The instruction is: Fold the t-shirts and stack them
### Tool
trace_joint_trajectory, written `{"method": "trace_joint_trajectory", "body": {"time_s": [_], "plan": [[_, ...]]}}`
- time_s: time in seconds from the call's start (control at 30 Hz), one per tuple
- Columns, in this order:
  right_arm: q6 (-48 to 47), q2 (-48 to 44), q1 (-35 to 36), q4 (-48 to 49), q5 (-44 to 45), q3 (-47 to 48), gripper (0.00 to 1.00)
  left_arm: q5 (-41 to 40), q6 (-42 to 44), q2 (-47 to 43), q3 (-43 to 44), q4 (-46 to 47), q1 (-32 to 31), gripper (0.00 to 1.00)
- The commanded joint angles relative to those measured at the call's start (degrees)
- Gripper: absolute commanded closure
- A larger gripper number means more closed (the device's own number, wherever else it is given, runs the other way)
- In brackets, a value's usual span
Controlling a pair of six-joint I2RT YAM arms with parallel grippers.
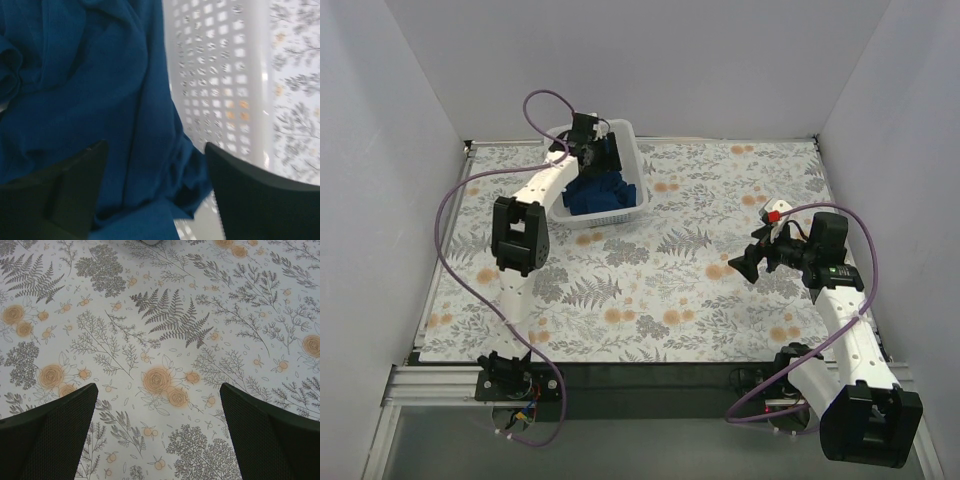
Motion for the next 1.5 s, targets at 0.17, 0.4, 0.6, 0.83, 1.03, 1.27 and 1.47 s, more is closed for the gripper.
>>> {"method": "trace_joint_trajectory", "body": {"time_s": [0.17,0.4,0.6,0.83,1.03,1.27,1.47], "plan": [[0.5,-0.2,-1.0,1.6,-1.4,-0.2,0.02,-9.5,4.9,6.5,10.7,-6.8,-2.0,0.72],[0.4,-0.4,-1.2,1.6,-1.5,-0.1,0.02,-6.5,7.9,-11.5,6.8,5.9,-5.7,1.0],[0.5,-0.2,-1.3,1.7,-0.3,0.0,0.02,9.1,-0.3,-21.8,8.4,17.4,-9.6,1.0],[1.1,-0.7,-2.6,2.3,1.9,0.0,0.02,18.2,-6.4,-22.2,12.6,27.4,-14.4,1.0],[1.8,-0.7,-3.3,2.8,4.1,0.0,0.02,16.8,-7.4,-21.6,17.8,31.7,-18.4,1.0],[2.6,-1.3,-4.8,3.4,7.0,-0.1,0.02,14.2,-6.3,-23.7,8.5,31.2,-18.7,1.0],[2.2,-2.0,-5.5,3.7,7.1,-0.5,0.02,21.0,-5.1,-23.9,-4.2,31.1,-19.0,1.0]]}}
